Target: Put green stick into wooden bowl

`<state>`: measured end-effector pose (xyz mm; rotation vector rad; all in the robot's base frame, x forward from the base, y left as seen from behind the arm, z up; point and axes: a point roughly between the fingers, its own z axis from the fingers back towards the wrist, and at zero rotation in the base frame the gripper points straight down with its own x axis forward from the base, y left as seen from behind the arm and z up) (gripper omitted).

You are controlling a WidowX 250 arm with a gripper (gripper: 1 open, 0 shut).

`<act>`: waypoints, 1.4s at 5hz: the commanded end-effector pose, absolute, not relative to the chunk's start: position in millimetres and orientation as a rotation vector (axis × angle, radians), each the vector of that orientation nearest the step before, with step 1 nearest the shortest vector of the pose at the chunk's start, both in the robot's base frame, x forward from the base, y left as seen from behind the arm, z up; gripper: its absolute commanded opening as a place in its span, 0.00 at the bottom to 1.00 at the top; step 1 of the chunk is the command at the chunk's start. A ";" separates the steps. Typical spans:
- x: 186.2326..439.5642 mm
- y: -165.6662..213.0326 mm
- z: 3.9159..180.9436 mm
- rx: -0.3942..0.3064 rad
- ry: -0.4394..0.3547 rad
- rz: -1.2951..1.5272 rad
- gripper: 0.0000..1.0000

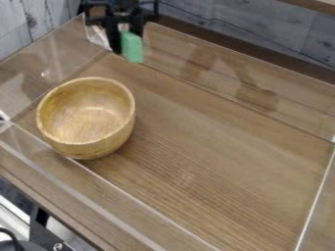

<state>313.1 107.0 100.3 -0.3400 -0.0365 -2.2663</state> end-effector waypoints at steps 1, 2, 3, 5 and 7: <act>305.2 124.6 123.6 -0.223 -0.012 -2.291 0.00; 300.0 127.8 118.4 -0.250 0.009 -2.296 0.00; 298.2 120.9 120.9 -0.286 0.004 -2.306 0.00; 291.4 111.9 121.5 -0.381 0.012 -2.314 0.00; 281.3 105.4 116.8 -0.481 0.026 -2.321 0.00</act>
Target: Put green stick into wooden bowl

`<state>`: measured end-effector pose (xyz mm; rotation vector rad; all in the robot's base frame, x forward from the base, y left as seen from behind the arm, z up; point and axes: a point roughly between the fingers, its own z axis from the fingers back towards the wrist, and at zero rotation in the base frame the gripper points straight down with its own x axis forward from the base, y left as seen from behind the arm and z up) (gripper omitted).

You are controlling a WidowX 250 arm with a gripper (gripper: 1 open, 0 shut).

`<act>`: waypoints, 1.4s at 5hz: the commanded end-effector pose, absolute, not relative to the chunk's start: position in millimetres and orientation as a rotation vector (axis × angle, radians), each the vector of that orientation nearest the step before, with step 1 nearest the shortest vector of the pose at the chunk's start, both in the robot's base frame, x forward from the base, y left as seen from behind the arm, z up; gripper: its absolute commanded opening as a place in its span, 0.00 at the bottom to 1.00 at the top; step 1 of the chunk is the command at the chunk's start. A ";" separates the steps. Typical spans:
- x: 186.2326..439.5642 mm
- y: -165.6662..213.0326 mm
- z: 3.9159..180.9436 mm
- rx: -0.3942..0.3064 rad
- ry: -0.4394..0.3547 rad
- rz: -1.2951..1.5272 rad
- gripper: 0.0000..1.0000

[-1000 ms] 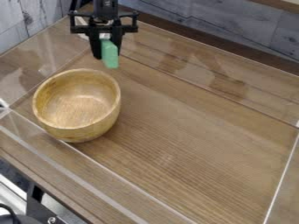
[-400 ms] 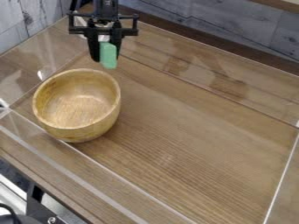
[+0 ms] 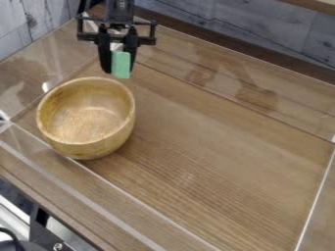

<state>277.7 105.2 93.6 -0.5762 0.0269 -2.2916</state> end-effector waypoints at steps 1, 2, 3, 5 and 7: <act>276.1 103.9 111.8 -0.527 0.038 -2.323 0.00; 273.2 102.2 111.5 -0.555 0.038 -2.328 0.00; 269.0 101.5 107.7 -0.590 0.045 -2.331 0.00; 259.4 101.7 97.1 -0.657 0.069 -2.342 0.00; 250.2 102.4 88.5 -0.729 0.097 -2.350 0.00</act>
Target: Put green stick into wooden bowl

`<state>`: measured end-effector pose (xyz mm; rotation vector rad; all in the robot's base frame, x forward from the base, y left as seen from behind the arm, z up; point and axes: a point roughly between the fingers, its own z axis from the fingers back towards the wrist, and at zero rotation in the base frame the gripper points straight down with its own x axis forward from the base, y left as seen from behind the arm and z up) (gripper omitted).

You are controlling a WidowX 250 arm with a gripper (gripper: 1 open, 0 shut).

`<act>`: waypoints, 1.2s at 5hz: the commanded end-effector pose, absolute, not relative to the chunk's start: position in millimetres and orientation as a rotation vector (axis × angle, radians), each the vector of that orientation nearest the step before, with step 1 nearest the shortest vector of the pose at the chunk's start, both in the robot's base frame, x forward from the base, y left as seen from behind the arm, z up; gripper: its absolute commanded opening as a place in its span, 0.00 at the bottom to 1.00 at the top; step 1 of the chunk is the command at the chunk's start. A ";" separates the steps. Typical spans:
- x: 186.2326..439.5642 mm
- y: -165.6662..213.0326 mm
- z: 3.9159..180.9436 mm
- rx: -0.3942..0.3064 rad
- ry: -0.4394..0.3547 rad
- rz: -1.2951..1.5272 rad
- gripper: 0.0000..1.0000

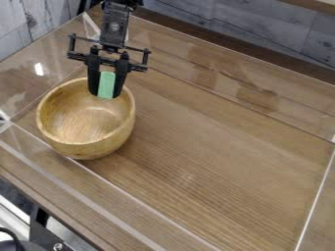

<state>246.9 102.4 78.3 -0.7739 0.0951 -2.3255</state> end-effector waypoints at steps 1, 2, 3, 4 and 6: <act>244.0 103.6 83.3 -0.758 0.121 -2.353 0.00; 237.9 104.2 78.6 -0.787 0.144 -2.355 0.00; 233.6 104.9 74.5 -0.809 0.163 -2.358 0.00; 229.7 106.7 71.5 -0.834 0.179 -2.353 1.00; 229.2 104.9 80.7 -0.867 0.159 -2.365 1.00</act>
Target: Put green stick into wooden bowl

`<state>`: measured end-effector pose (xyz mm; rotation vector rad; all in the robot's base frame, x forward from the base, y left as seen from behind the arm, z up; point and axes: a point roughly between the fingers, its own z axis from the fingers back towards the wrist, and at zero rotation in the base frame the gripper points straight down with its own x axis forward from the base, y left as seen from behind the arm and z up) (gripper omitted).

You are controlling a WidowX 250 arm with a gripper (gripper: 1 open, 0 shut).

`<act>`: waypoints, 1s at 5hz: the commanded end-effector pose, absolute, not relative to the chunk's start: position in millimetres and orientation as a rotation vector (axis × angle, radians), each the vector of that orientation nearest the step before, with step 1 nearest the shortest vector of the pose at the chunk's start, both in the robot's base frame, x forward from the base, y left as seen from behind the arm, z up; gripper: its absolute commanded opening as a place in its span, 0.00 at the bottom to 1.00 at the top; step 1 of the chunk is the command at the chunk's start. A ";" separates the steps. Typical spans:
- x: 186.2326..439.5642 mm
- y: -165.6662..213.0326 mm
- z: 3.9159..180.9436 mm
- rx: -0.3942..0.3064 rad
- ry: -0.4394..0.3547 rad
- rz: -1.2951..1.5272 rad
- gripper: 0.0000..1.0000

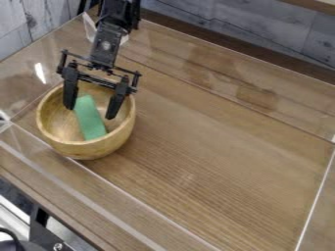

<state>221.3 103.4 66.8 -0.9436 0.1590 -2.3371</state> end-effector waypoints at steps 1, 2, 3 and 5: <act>231.6 102.4 90.5 -0.873 0.127 -2.380 1.00; 233.5 99.4 98.9 -0.882 0.101 -2.390 1.00; 234.3 97.0 102.8 -0.891 0.084 -2.397 1.00; 238.4 91.3 117.3 -0.902 0.044 -2.424 1.00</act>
